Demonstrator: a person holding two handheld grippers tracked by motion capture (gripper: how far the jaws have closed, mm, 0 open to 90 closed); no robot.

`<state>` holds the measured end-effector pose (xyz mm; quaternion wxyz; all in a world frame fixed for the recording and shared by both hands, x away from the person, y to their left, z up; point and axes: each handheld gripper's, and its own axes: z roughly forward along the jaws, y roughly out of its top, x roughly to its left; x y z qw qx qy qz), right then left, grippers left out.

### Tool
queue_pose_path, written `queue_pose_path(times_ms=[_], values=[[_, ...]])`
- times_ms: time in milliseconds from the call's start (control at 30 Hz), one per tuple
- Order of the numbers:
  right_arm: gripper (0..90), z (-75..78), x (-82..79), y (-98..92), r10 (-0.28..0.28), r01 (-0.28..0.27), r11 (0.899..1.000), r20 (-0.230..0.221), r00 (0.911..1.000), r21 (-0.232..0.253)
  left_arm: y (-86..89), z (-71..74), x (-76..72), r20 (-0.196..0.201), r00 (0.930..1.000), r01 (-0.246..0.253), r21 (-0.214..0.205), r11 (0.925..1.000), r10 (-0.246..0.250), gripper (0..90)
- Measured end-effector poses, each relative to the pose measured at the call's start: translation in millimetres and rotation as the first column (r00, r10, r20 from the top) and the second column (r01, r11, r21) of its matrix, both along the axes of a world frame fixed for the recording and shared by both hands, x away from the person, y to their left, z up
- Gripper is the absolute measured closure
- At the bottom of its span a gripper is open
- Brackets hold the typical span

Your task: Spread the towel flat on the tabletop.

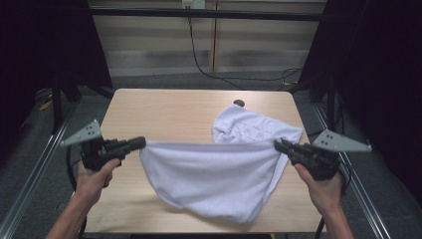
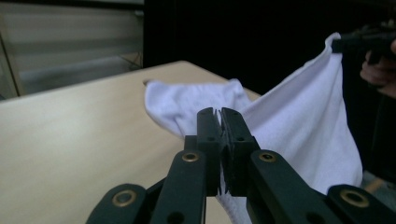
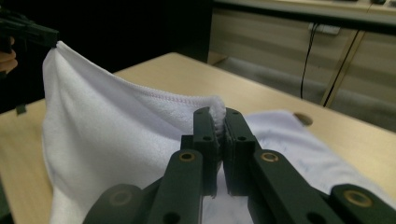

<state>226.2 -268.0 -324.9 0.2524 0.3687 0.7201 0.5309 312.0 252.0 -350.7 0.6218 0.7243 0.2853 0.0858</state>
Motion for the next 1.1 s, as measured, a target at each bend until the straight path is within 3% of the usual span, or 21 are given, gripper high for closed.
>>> queue_pose_path(times_ms=[33,133,267,300,333,367,400,533,567,600,733,767,833,900,933,1000,1067,1100], values=[[85.6,14.0,8.4,-1.6,-0.009,0.008,1.0,0.034,0.9994,0.029,-0.9,5.4,3.6,0.01,0.9999,-0.007,-0.014,0.9999,0.007,87.3],[85.7,24.1,7.9,-1.6,-0.002,-0.002,0.998,0.071,0.9975,0.06,-2.6,12.2,0.6,0.031,0.9995,-0.004,-0.025,0.9997,0.005,87.3],[85.6,17.7,-12.7,0.9,0.037,-0.039,0.999,0.068,0.997,0.035,4.5,-7.2,-20.1,0.008,0.9988,0.048,0.0,0.9988,-0.048,87.2],[85.6,1.4,-28.5,0.6,0.058,-0.059,0.998,0.028,0.9979,0.024,7.9,-15.8,-26.2,-0.006,0.9982,0.06,-0.002,0.9982,-0.06,87.2],[85.6,-9.3,-36.4,0.2,0.066,-0.066,0.997,0.007,0.9978,0.032,10.5,-34.6,-37.9,-0.035,0.9965,0.076,0.009,0.9971,-0.076,87.2],[85.6,-21.2,-44.3,0.3,0.072,-0.072,0.997,-0.019,0.9972,0.036,10.5,-34.6,-37.9,-0.035,0.9965,0.076,0.009,0.9971,-0.076,87.2],[85.6,-21.2,-44.3,0.3,0.072,-0.072,0.997,-0.019,0.9972,0.036,10.5,-44.1,-43.4,-0.052,0.9952,0.084,0.023,0.9962,-0.083,87.2],[85.6,-70.7,-74.5,3.3,0.092,-0.087,0.995,-0.11,0.9897,0.048,8.2,-79.9,-66.6,-0.138,0.9813,0.144,0.063,0.9875,-0.134,87.0],[85.5,-90.9,-86.8,4.4,0.118,-0.111,0.993,-0.154,0.9811,0.051,9.2,-86.3,-72.5,-0.15,0.9796,0.146,0.078,0.9862,-0.134,86.8],[85.5,-90.9,-86.8,4.4,0.118,-0.111,0.993,-0.154,0.9811,0.051,10.9,-91.9,-78.1,-0.163,0.9761,0.16,0.088,0.9833,-0.144,86.8],[85.1,-117.8,-104.3,7.7,0.173,-0.166,0.985,-0.226,0.9586,0.053,20.4,-111.8,-100.3,-0.221,0.962,0.183,0.084,0.9795,-0.161,87.4],[82.8,-125.5,-111.4,9.2,0.201,-0.19,0.979,-0.251,0.9469,0.068,23.4,-119.6,-110.6,-0.254,0.9501,0.209,0.087,0.9741,-0.181,87.4],[78.5,-126.6,-114.7,9.7,0.202,-0.193,0.979,-0.256,0.9455,0.06,24.2,-120.6,-115.1,-0.255,0.9476,0.222,0.092,0.9707,-0.193,87.1],[74.7,-125.1,-116.7,7.8,0.219,-0.205,0.975,-0.244,0.9448,0.083,26.4,-117.9,-118.8,-0.247,0.9458,0.237,0.079,0.9683,-0.211,84.1],[73.3,-119.4,-114.9,4.9,0.206,-0.189,0.977,-0.222,0.953,0.097,27.2,-115.1,-118.3,-0.236,0.9477,0.237,0.072,0.9687,-0.215,81.4],[72.9,-116.5,-112.0,3.6,0.205,-0.188,0.977,-0.212,0.9554,0.101,27.1,-109.7,-110.7,-0.219,0.9519,0.232,0.057,0.971,-0.215,77.6],[69.9,-112.3,-102.8,3.5,0.184,-0.169,0.981,-0.202,0.9619,0.093,20.9,-106.6,-95.9,-0.206,0.9582,0.219,0.081,0.9722,-0.199,74.3],[69.0,-110.7,-97.1,3.9,0.197,-0.18,0.978,-0.194,0.961,0.102,14.9,-106.9,-86.5,-0.21,0.958,0.217,0.084,0.9725,-0.196,72.9]])
